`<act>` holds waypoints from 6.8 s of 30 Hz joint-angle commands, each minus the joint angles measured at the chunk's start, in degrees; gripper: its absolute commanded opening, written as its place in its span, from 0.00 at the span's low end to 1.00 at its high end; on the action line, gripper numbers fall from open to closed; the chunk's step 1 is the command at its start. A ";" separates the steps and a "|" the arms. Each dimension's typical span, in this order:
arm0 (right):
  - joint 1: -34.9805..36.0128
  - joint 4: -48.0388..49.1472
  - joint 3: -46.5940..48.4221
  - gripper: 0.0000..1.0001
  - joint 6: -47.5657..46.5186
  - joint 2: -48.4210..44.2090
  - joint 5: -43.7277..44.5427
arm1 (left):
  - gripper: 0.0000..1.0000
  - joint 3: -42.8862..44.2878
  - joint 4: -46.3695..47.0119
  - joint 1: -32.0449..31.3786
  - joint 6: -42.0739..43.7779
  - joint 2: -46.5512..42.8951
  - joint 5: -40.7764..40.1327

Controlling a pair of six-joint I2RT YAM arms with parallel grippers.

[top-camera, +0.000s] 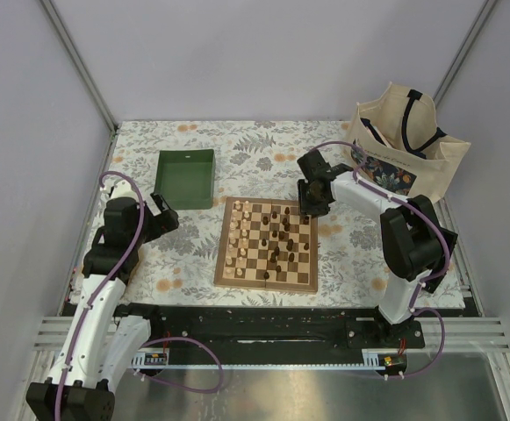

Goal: Set up the chess pieces on the board

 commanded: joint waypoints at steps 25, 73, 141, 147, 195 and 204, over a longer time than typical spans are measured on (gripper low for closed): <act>0.31 -2.01 5.87 0.19 -1.00 0.43 0.91 | 0.99 0.73 1.97 0.23 0.46 0.19 0.81; -0.74 -5.08 13.70 0.54 -3.54 5.53 1.53 | 0.99 0.73 1.97 0.14 0.64 0.53 0.81; 6.29 -2.89 6.23 0.35 -2.84 1.66 -7.97 | 0.99 1.17 1.97 0.14 0.82 1.50 1.07; 6.20 -3.76 5.44 0.21 -3.10 -0.09 -7.18 | 0.99 1.09 1.97 0.14 0.82 1.24 0.98; 1.72 -3.41 3.50 0.21 -2.23 0.69 1.09 | 0.99 1.00 1.97 0.14 0.82 1.06 0.90; 1.63 -3.59 3.85 0.32 -2.58 1.40 1.09 | 0.99 1.08 1.97 0.14 0.90 1.33 0.89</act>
